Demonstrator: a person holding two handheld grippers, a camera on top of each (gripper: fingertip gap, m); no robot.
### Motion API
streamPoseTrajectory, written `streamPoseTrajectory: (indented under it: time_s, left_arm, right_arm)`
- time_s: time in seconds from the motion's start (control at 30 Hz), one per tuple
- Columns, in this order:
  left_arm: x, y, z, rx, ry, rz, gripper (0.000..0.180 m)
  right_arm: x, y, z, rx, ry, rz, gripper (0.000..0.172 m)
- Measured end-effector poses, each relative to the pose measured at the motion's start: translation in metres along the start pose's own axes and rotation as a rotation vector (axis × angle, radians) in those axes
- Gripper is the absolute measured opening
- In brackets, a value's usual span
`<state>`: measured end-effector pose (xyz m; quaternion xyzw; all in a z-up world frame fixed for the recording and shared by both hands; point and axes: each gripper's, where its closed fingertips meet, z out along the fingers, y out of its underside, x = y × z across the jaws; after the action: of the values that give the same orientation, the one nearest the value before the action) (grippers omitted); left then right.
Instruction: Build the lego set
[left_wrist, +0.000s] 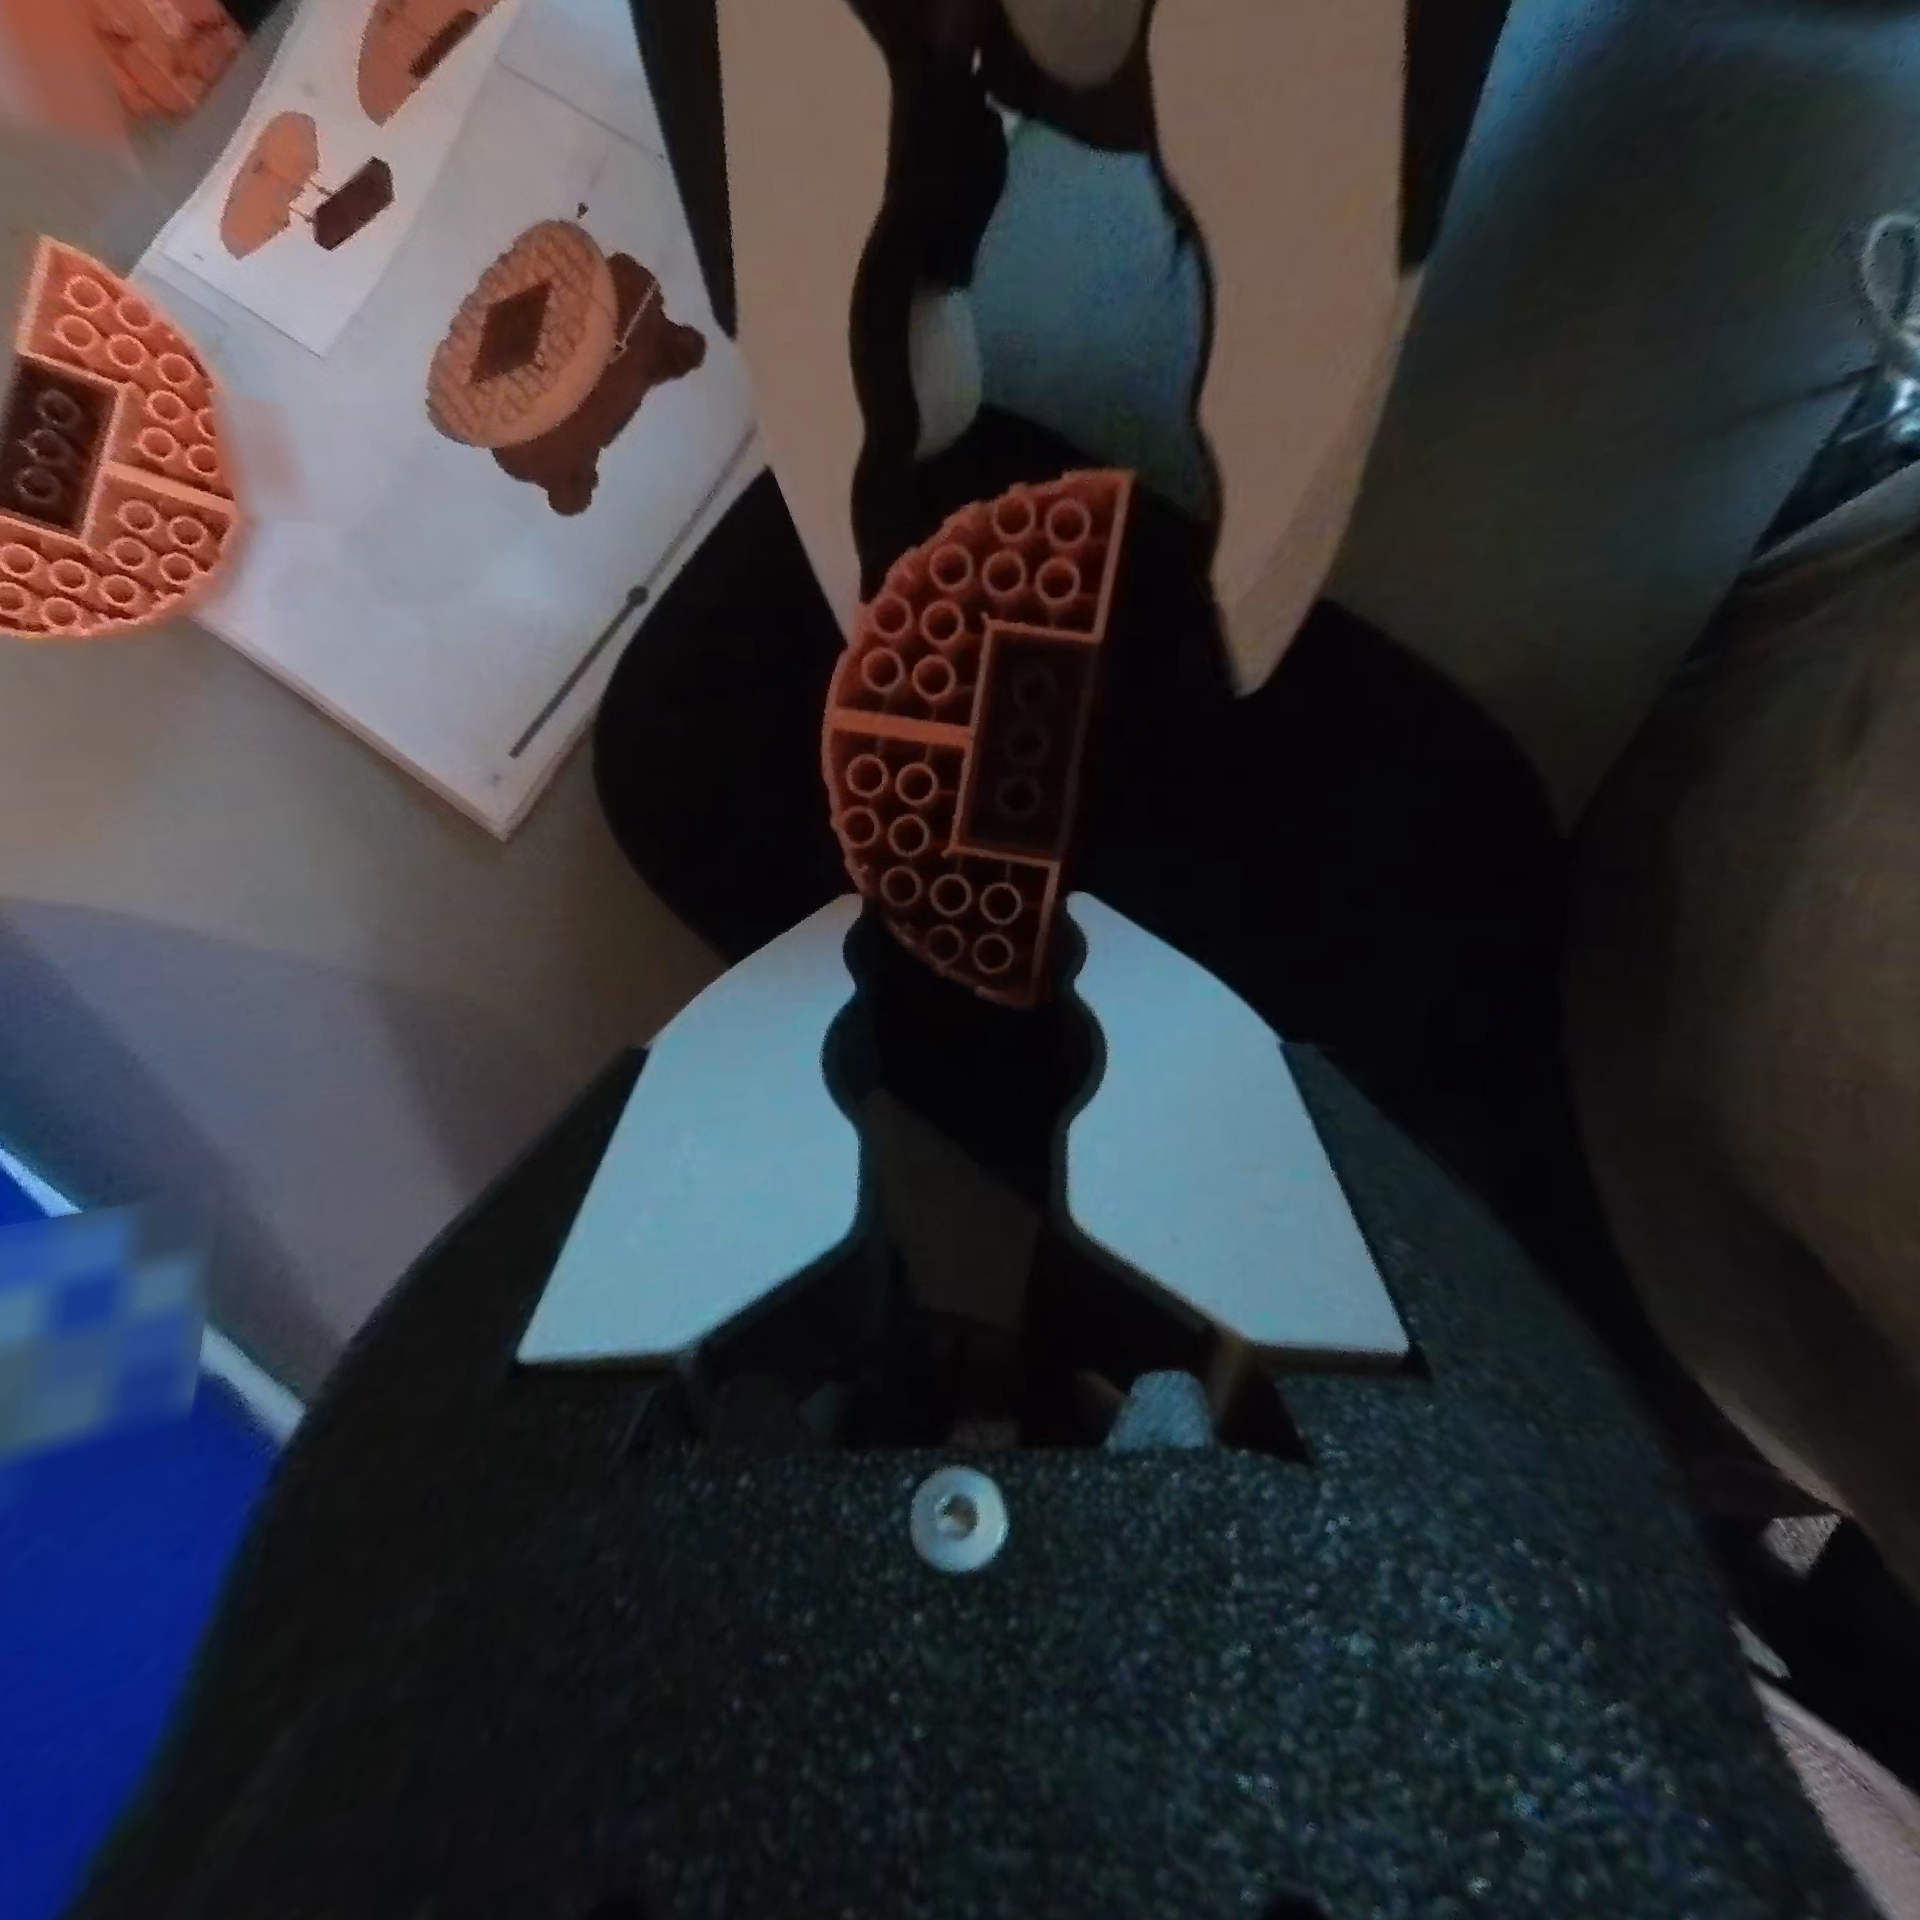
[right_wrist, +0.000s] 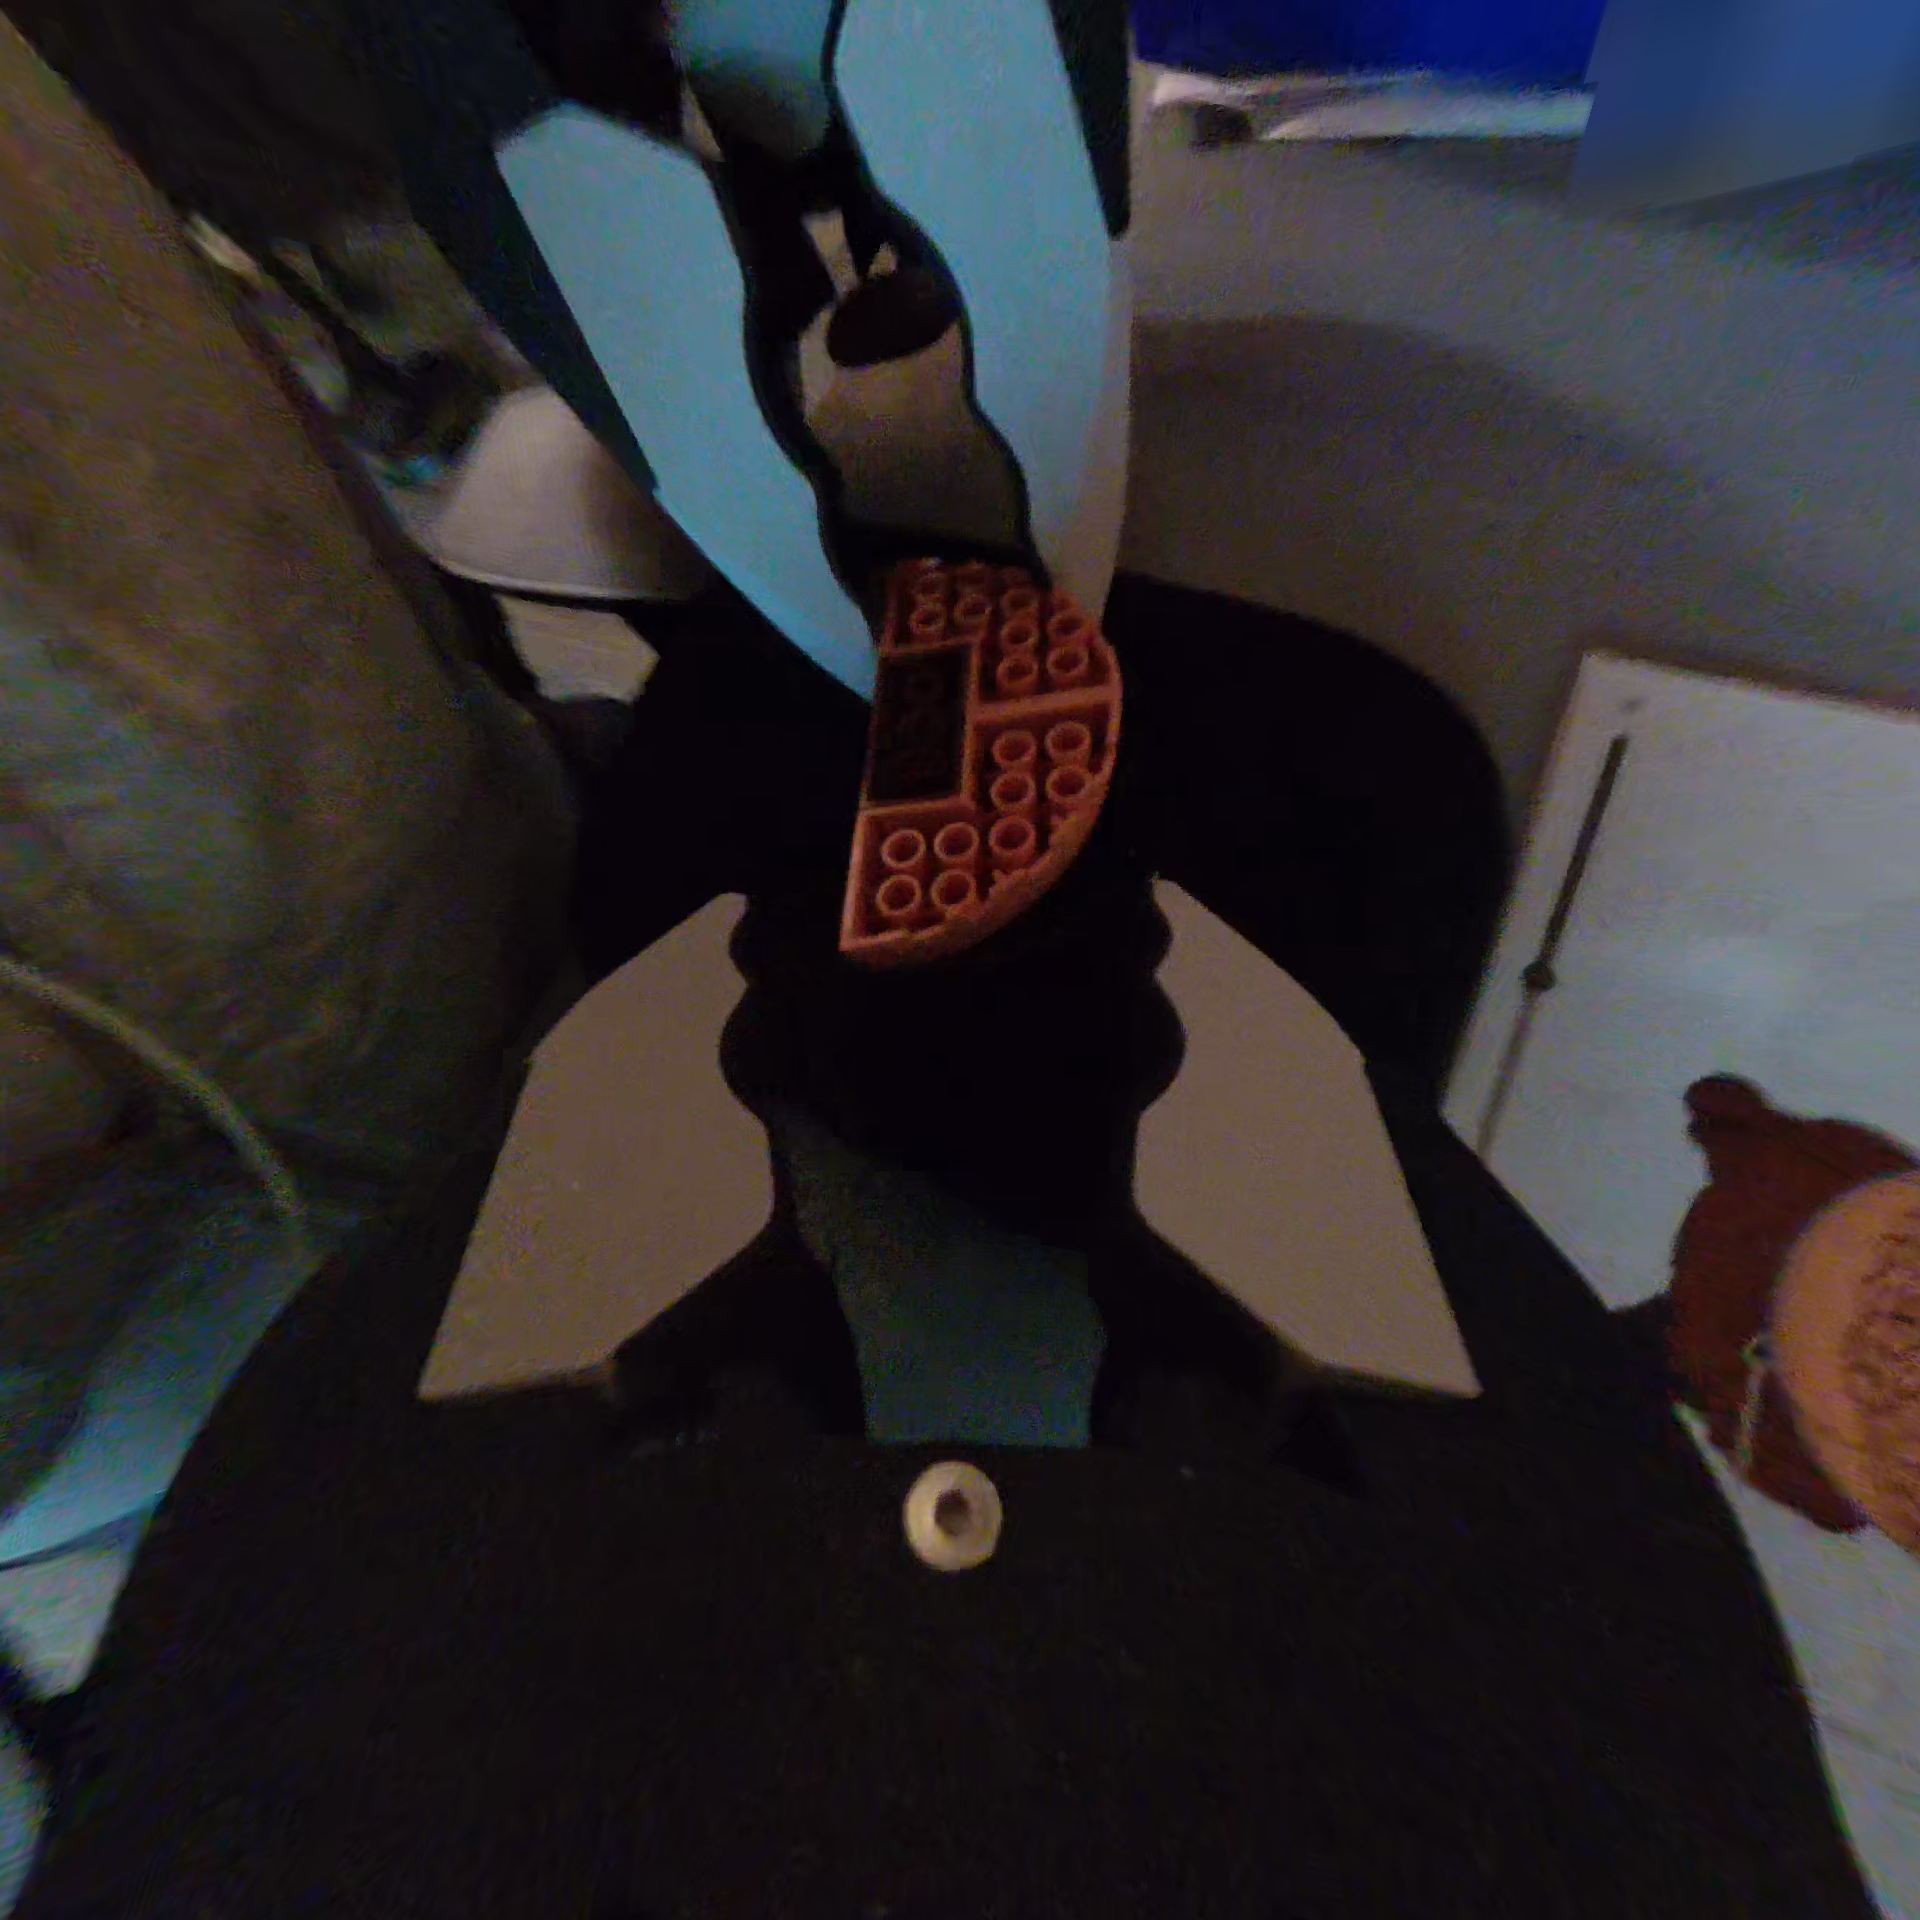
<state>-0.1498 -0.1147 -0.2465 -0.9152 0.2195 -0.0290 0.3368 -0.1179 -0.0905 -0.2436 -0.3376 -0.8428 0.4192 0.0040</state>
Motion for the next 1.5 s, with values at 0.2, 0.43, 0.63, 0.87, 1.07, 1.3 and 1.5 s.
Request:
streamPoseTrajectory:
  time_s: [0.2, 0.43, 0.63, 0.87, 1.07, 1.3, 1.5]
  left_arm:
    - [0.003, -0.003, 0.0, 0.015, 0.01, -0.003, 0.031]
    - [0.004, -0.008, 0.001, 0.028, -0.002, 0.019, 0.03]
    - [0.004, -0.011, 0.004, 0.049, 0.018, 0.018, 0.029]
    - [0.003, -0.008, 0.005, 0.021, -0.012, 0.043, 0.028]
    - [0.002, -0.006, 0.004, 0.076, -0.008, -0.025, 0.03]
    - [0.002, -0.007, 0.003, 0.16, -0.023, -0.084, 0.03]
    - [0.001, -0.009, 0.003, 0.208, -0.04, -0.108, 0.03]
  right_arm:
    - [-0.006, -0.039, -0.041, 0.1, 0.083, -0.203, 0.0]
    - [-0.008, -0.018, -0.008, -0.216, 0.13, -0.296, 0.0]
    - [-0.005, -0.011, -0.006, -0.359, 0.198, -0.266, 0.0]
    - [-0.005, -0.012, -0.003, -0.44, 0.219, -0.236, 0.0]
    - [-0.012, -0.033, -0.015, -0.113, 0.212, -0.225, 0.0]
    - [-0.006, -0.021, -0.051, 0.386, 0.394, -0.079, 0.11]
    - [0.0, -0.018, -0.015, 0.359, 0.296, 0.009, 0.072]
